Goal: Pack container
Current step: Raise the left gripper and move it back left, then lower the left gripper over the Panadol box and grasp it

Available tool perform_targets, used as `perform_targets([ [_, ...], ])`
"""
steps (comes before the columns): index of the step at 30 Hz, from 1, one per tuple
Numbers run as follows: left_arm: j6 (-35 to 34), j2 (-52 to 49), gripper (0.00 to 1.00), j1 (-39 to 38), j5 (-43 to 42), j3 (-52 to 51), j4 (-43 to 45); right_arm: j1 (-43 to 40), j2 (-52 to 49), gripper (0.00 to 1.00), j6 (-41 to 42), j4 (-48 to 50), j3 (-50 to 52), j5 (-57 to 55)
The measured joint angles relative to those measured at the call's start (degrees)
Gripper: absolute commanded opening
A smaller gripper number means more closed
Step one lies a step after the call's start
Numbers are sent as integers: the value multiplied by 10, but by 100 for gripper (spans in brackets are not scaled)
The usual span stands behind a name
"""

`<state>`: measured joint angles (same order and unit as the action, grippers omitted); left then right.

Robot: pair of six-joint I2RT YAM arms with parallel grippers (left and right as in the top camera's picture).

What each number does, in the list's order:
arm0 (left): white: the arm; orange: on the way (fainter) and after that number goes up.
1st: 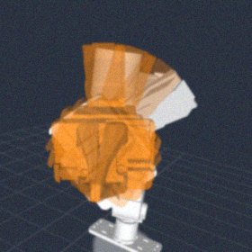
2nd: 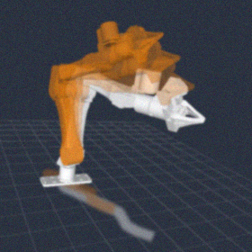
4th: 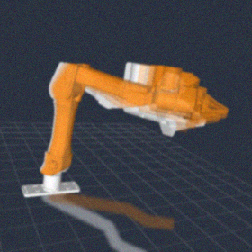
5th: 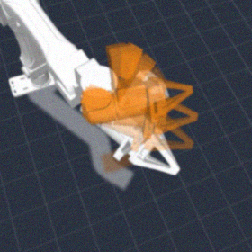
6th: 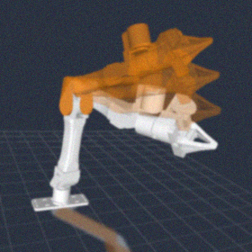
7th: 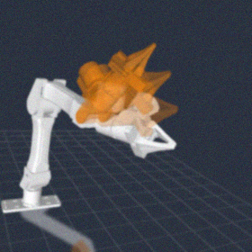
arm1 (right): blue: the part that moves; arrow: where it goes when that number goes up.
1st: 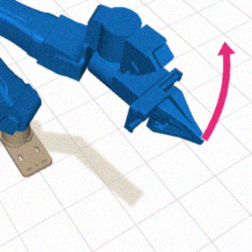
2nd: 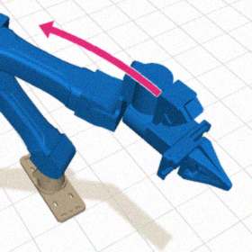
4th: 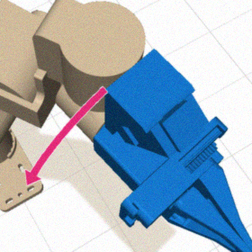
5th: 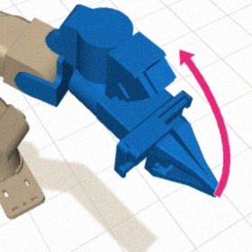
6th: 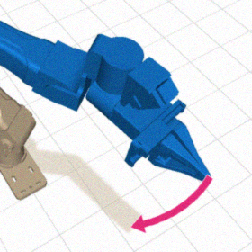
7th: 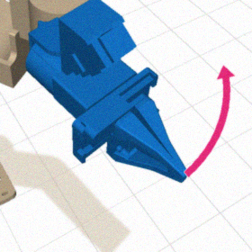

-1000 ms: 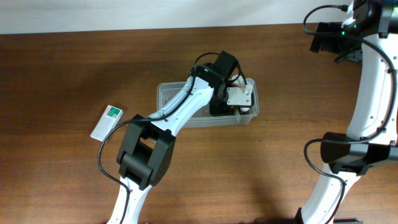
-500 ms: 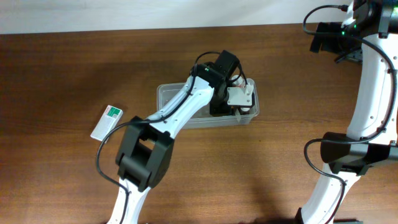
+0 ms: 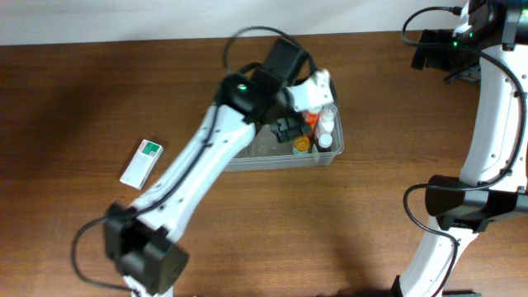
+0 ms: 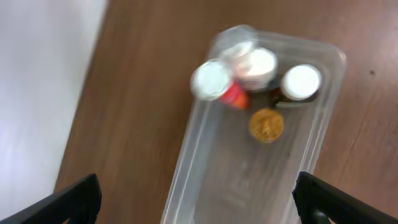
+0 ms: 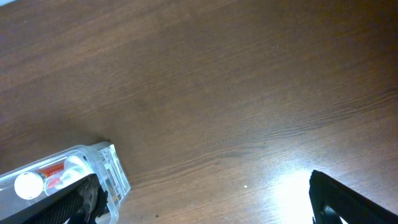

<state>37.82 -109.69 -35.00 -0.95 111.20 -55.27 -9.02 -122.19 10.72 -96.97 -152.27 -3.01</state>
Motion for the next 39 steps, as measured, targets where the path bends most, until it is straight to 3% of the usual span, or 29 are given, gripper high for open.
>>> perform_targets([
  [10,-220,63,99,179,32,2,-136,0,0,98,0,0,0,0],
  [15,-286,59,99,280,35,2,-176,0,0,98,0,0,0,0],
  [24,-277,33,99,373,36,-30,-189,0,0,98,0,0,0,0],
  [39,-232,5,99,449,55,-154,-150,0,0,98,0,0,0,0],
])
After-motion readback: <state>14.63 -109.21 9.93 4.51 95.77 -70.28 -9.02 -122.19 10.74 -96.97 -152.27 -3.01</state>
